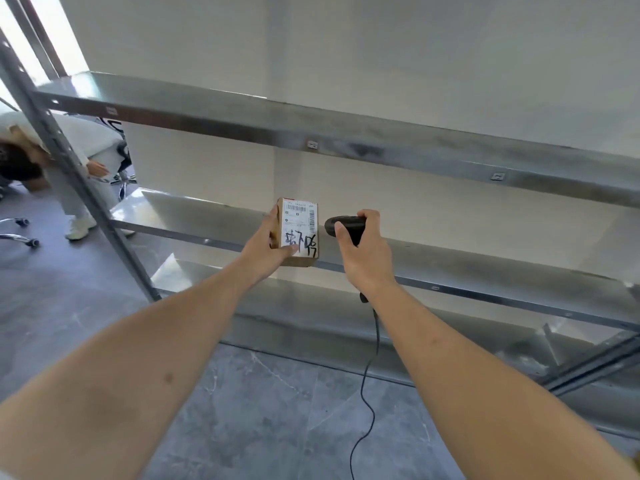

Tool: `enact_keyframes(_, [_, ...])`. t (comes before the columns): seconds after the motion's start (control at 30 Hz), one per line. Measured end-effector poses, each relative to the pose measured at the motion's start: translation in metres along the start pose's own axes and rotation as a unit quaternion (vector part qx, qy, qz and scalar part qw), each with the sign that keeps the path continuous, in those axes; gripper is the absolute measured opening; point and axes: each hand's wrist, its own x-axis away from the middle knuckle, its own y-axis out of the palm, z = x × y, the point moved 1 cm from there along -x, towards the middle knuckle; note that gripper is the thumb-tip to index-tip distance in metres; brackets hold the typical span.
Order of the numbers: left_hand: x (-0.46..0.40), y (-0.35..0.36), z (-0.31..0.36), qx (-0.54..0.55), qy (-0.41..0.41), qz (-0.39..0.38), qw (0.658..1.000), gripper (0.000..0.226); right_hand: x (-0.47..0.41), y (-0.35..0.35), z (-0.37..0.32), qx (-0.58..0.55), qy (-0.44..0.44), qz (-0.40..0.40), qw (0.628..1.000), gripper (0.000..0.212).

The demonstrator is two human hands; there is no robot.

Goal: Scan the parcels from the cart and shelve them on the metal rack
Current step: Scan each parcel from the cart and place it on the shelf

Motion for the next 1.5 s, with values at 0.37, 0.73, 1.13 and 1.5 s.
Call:
enact_keyframes(0.37, [-0.049, -0.160, -0.072, 0.002, -0.027, -0.034, 0.999, 0.086, -0.027, 0.176, -0.065, 0.039, 0.033, 0.005, 0.999, 0.043])
enact_keyframes(0.73, [-0.118, -0.258, -0.155, 0.022, -0.113, -0.008, 0.993, 0.090, -0.088, 0.309, -0.100, 0.039, 0.039, -0.045, 0.997, 0.041])
enact_keyframes(1.13, [-0.224, -0.321, -0.248, 0.063, -0.184, 0.027, 0.980, 0.086, -0.188, 0.450, -0.092, 0.044, 0.055, -0.093, 0.993, 0.041])
enact_keyframes(1.5, [-0.294, -0.399, -0.320, 0.034, -0.190, 0.044, 0.980, 0.083, -0.225, 0.562, -0.115, 0.098, 0.079, -0.092, 0.988, 0.042])
